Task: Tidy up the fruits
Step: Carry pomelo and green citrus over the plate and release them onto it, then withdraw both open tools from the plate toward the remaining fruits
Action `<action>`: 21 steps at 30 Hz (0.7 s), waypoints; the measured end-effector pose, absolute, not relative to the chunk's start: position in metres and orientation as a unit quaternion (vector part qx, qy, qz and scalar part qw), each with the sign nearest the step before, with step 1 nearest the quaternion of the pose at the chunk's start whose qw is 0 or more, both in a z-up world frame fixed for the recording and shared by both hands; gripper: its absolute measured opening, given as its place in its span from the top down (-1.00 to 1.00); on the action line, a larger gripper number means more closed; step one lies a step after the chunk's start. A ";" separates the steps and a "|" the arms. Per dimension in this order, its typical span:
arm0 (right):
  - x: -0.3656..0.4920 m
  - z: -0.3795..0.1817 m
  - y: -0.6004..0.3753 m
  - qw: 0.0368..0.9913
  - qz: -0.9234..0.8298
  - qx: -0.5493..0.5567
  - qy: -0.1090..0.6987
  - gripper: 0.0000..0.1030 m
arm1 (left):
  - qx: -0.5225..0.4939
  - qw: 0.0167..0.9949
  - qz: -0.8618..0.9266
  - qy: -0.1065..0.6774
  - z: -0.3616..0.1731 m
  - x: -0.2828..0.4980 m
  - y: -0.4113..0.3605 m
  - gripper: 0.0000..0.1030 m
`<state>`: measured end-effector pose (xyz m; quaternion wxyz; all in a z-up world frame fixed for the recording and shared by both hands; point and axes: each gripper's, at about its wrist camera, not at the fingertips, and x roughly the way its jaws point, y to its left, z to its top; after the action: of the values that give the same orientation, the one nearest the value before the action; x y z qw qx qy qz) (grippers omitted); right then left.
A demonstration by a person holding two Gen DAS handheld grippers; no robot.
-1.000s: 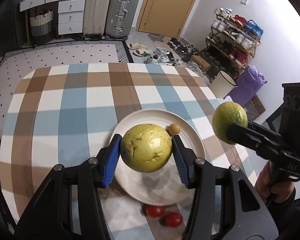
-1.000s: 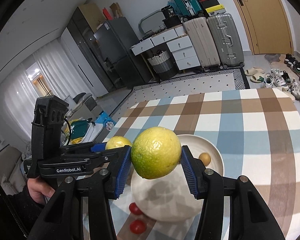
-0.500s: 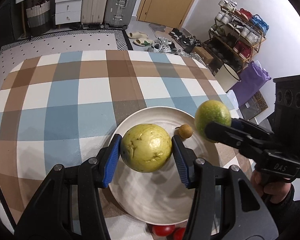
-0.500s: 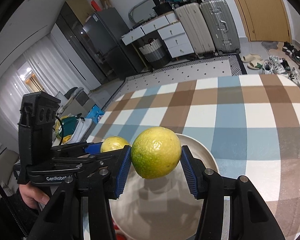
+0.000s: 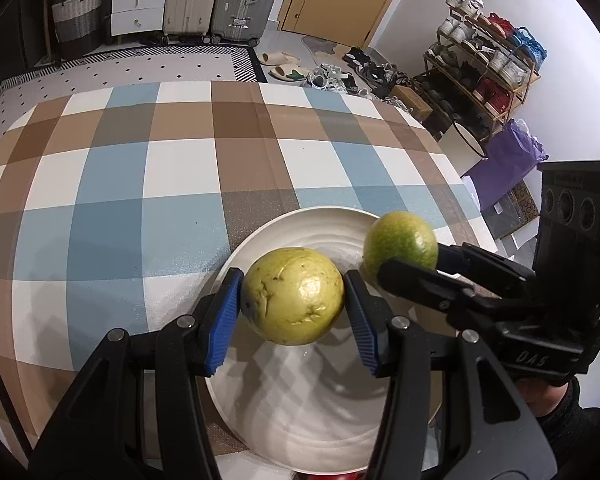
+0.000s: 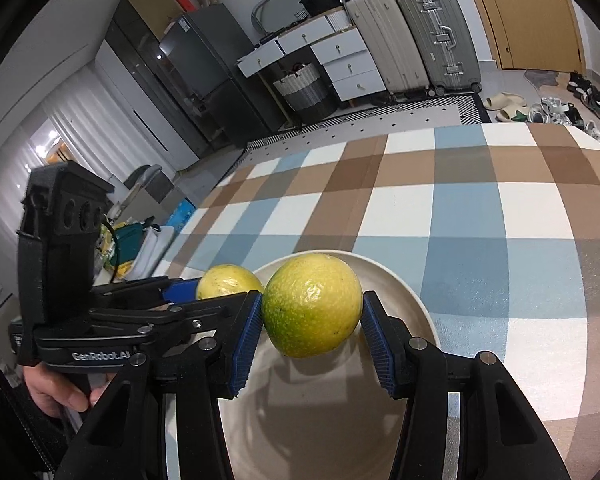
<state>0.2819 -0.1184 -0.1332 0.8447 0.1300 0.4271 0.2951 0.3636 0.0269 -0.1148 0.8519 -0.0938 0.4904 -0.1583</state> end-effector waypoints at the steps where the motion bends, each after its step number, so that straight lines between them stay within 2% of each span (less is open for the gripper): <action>1: 0.282 -0.135 -0.117 0.845 0.294 0.126 0.428 0.02 | -0.093 0.851 -0.158 0.491 -0.116 0.364 0.027 0.06; 3: 0.282 -0.135 -0.116 0.848 0.290 0.121 0.427 0.00 | -0.092 0.852 -0.158 0.491 -0.115 0.364 0.027 0.06; 7: 0.279 -0.126 -0.120 0.859 0.283 0.123 0.408 -0.17 | -0.090 0.858 -0.154 0.481 -0.108 0.360 0.031 -0.02; 10: 0.275 -0.119 -0.122 0.861 0.288 0.124 0.400 -0.18 | -0.089 0.861 -0.155 0.476 -0.101 0.353 0.033 -0.08; 21: 0.238 -0.092 -0.130 0.872 0.288 0.130 0.373 -0.18 | -0.099 0.871 -0.140 0.461 -0.080 0.313 0.051 -0.09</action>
<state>0.2384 -0.1300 -0.0917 0.8724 0.1302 0.3730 0.2880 0.3131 0.0506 -0.0801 0.8706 -0.0993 0.4613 -0.1395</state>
